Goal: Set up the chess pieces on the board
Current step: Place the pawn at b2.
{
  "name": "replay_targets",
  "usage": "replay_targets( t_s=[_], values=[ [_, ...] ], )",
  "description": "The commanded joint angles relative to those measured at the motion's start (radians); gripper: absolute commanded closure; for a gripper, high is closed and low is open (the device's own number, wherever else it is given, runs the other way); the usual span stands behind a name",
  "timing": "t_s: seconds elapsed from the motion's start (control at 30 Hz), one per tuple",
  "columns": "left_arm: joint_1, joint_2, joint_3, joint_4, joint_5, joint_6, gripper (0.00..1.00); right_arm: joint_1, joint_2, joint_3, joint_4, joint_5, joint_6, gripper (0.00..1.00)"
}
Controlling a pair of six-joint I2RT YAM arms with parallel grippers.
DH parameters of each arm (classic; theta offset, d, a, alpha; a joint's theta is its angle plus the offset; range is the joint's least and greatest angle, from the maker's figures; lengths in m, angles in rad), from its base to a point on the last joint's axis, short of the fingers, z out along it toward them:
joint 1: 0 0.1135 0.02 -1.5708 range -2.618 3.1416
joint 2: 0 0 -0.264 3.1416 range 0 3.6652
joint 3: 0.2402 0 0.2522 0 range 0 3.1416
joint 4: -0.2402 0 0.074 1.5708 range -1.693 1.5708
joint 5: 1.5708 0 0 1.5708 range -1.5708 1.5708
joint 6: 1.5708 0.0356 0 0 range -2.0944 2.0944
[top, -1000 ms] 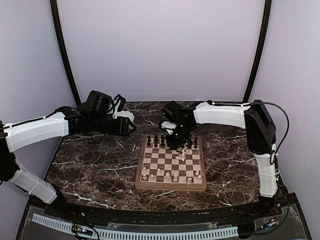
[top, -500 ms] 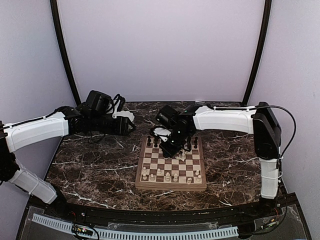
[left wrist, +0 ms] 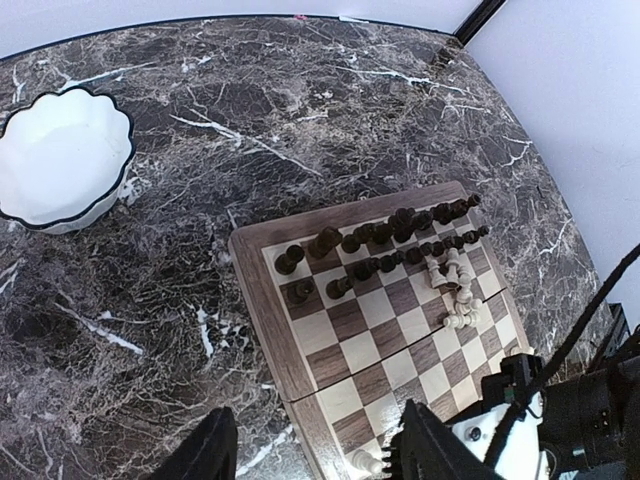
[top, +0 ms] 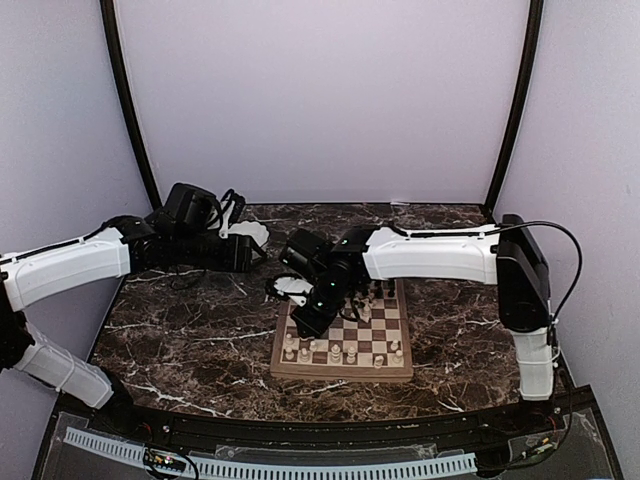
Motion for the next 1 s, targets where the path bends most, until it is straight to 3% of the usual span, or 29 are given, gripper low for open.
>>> replay_targets(
  t_s=[0.0, 0.97],
  values=[
    [0.01, -0.065, -0.026, -0.006, -0.005, 0.013, 0.42, 0.016, 0.047, 0.066, -0.009, 0.019, 0.003, 0.94],
    [0.024, -0.075, -0.04, -0.005, 0.007, -0.001, 0.42, 0.02, 0.089, 0.071, -0.036, -0.003, 0.004, 0.88]
  ],
)
